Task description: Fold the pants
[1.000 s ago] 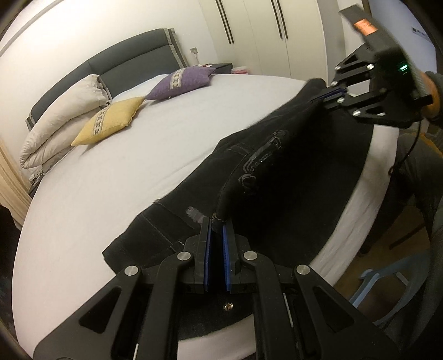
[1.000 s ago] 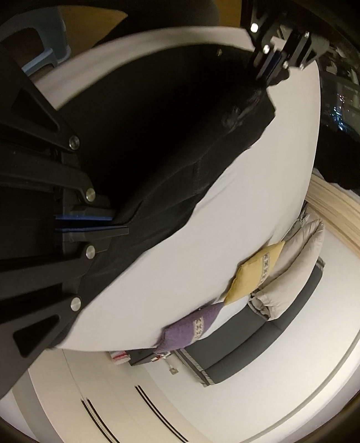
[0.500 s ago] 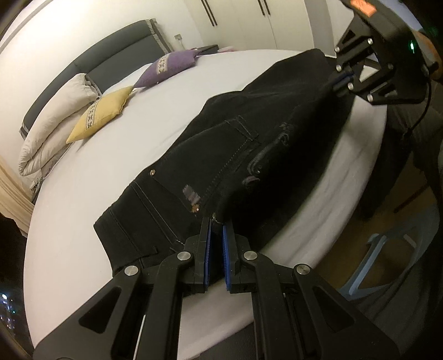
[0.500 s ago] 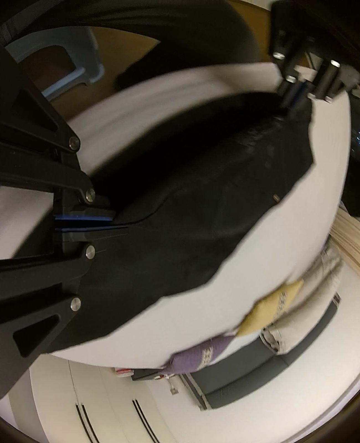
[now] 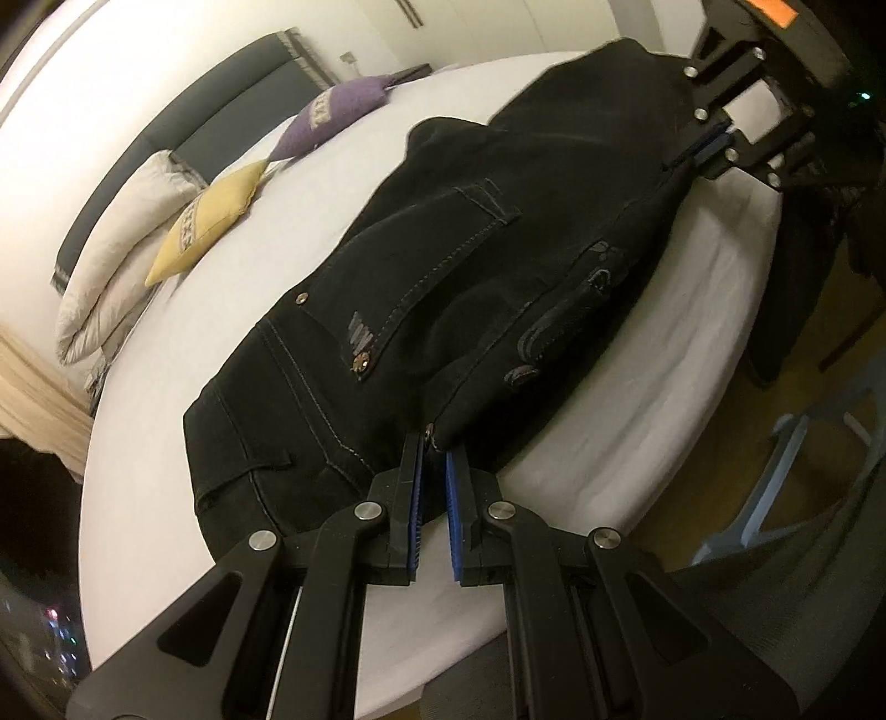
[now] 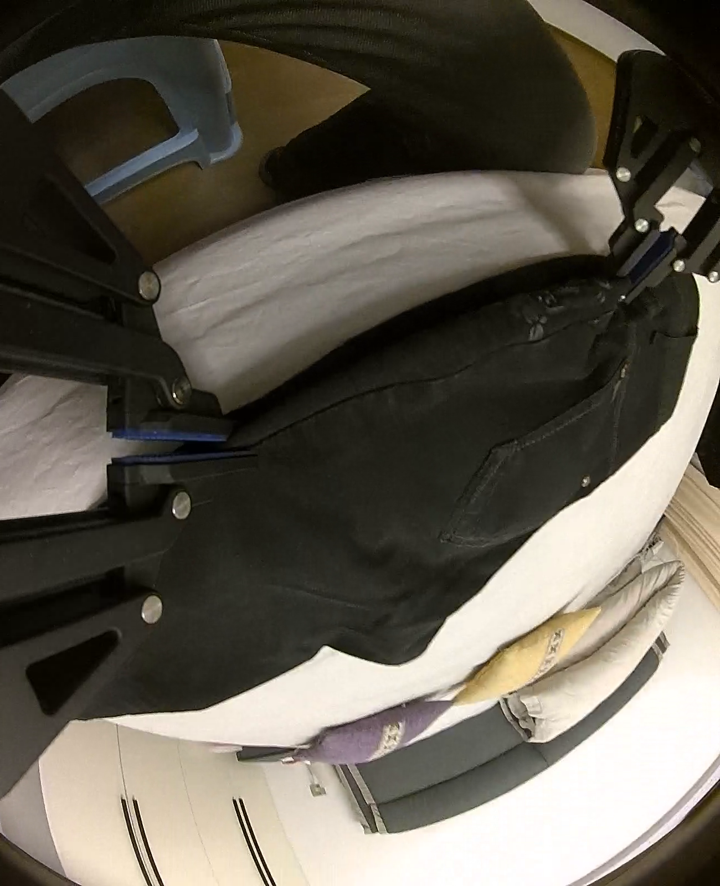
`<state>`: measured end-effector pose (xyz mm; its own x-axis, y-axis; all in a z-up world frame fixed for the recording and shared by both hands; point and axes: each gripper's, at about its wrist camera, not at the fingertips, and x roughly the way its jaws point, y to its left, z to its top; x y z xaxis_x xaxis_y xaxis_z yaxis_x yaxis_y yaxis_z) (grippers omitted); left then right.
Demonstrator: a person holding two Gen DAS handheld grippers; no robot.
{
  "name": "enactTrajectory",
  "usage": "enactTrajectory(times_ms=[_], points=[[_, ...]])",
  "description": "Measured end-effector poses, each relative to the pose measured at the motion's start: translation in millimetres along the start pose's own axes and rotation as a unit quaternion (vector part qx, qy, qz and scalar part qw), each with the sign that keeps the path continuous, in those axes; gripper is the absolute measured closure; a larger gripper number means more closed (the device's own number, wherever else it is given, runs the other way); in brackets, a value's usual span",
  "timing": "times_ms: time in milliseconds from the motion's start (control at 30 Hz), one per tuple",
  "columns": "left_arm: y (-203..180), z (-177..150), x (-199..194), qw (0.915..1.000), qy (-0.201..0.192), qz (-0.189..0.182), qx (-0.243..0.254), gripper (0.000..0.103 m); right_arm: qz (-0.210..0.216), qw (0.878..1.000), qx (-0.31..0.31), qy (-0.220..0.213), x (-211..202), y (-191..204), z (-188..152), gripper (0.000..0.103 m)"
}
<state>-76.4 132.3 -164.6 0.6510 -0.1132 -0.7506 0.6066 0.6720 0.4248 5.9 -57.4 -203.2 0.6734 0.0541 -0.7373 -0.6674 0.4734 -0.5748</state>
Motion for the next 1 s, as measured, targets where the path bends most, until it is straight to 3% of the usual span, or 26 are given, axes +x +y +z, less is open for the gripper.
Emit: enactTrajectory(times_ms=[133, 267, 400, 500, 600, 633, 667, 767, 833, 900, 933, 967, 1000], points=[[8, 0, 2, 0.9997, 0.004, 0.025, -0.008, 0.096, -0.005, 1.0, 0.017, -0.01, -4, -9, 2, 0.099], [12, -9, 21, 0.9985, 0.036, 0.003, -0.042, 0.093, -0.003, 1.0, 0.011, 0.004, 11, 3, 1, 0.095], [9, -9, 22, 0.9978, 0.042, 0.017, -0.049, 0.093, -0.004, 1.0, 0.031, 0.002, 11, 3, -1, 0.094], [6, -11, 16, 0.9971, 0.057, 0.006, -0.049, 0.093, 0.013, 0.999, 0.051, -0.003, 7, -6, -5, 0.091], [5, -15, 5, 0.9956, 0.08, -0.001, -0.049, 0.093, 0.029, 0.997, 0.078, -0.003, 3, -13, -11, 0.071], [6, -18, 1, 0.995, 0.087, -0.001, -0.051, 0.093, 0.056, 0.995, 0.087, -0.005, 0, -16, -14, 0.041], [8, -19, -5, 0.9943, 0.092, 0.003, -0.054, 0.093, 0.072, 0.993, 0.093, -0.01, -4, -17, -17, 0.027], [16, -9, -26, 0.9928, 0.08, 0.008, -0.089, 0.093, 0.107, 0.984, 0.132, -0.047, -29, -30, -34, 0.026], [25, 6, -37, 0.9904, 0.052, 0.002, -0.128, 0.093, 0.153, 0.965, 0.202, -0.073, -42, -54, -53, 0.026], [30, 31, -38, 0.9837, 0.021, -0.014, -0.178, 0.093, 0.188, 0.932, 0.295, -0.094, -45, -88, -79, 0.026], [31, 42, -33, 0.9798, 0.013, -0.026, -0.198, 0.093, 0.189, 0.908, 0.362, -0.098, -42, -116, -103, 0.026], [29, 53, -26, 0.9747, 0.004, -0.045, -0.219, 0.093, 0.183, 0.894, 0.398, -0.095, -39, -132, -118, 0.026], [26, 63, -18, 0.9714, 0.0, -0.058, -0.23, 0.093, 0.172, 0.862, 0.469, -0.088, -33, -160, -148, 0.026]])
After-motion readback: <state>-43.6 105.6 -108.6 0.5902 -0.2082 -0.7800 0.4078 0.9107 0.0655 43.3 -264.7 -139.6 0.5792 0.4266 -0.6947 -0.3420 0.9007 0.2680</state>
